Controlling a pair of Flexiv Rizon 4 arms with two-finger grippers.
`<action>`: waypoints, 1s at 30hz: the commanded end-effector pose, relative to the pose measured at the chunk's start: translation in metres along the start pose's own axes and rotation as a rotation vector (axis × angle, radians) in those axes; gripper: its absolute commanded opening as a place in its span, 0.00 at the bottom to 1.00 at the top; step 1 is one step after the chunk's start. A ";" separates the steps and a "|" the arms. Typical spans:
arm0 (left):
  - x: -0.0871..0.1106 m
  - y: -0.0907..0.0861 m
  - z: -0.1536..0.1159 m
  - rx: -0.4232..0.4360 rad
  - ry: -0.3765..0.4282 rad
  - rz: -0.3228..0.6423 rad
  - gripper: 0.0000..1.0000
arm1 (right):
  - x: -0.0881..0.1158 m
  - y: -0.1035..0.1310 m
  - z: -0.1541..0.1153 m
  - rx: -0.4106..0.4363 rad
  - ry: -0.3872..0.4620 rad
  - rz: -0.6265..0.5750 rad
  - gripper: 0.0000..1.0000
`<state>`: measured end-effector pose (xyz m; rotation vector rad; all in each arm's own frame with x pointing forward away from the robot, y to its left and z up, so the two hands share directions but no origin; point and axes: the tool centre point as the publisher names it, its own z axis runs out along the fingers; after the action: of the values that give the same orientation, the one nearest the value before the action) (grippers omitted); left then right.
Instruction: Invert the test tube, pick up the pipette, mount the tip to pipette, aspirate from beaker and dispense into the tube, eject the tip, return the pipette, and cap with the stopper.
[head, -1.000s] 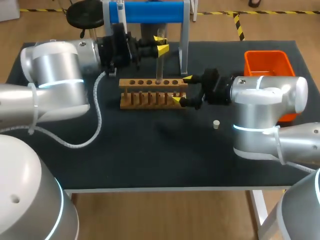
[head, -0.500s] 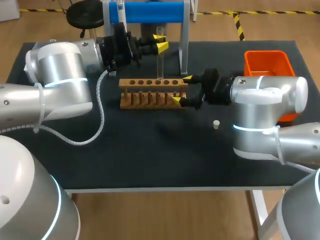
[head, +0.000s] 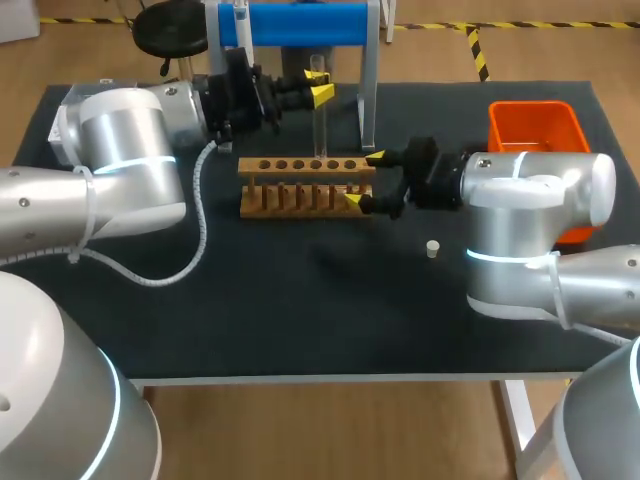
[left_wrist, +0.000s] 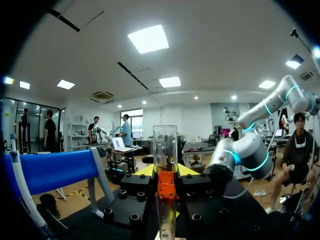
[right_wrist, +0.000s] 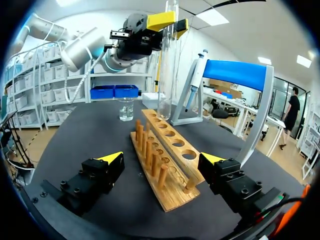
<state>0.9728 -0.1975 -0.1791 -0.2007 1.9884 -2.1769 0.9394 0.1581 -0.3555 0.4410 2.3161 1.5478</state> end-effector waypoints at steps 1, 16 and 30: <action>-0.003 0.001 -0.001 0.002 0.006 -0.003 0.00 | 0.001 0.000 0.001 0.002 -0.002 -0.002 1.00; -0.004 0.004 -0.007 0.010 0.001 -0.004 0.00 | 0.001 0.001 0.014 0.028 -0.038 0.006 1.00; -0.007 0.006 -0.006 0.008 0.004 0.001 0.00 | 0.001 0.003 0.017 0.015 -0.051 -0.010 1.00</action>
<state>0.9754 -0.1903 -0.1840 -0.2029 1.9808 -2.1809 0.9469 0.1724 -0.3573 0.4627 2.2995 1.4990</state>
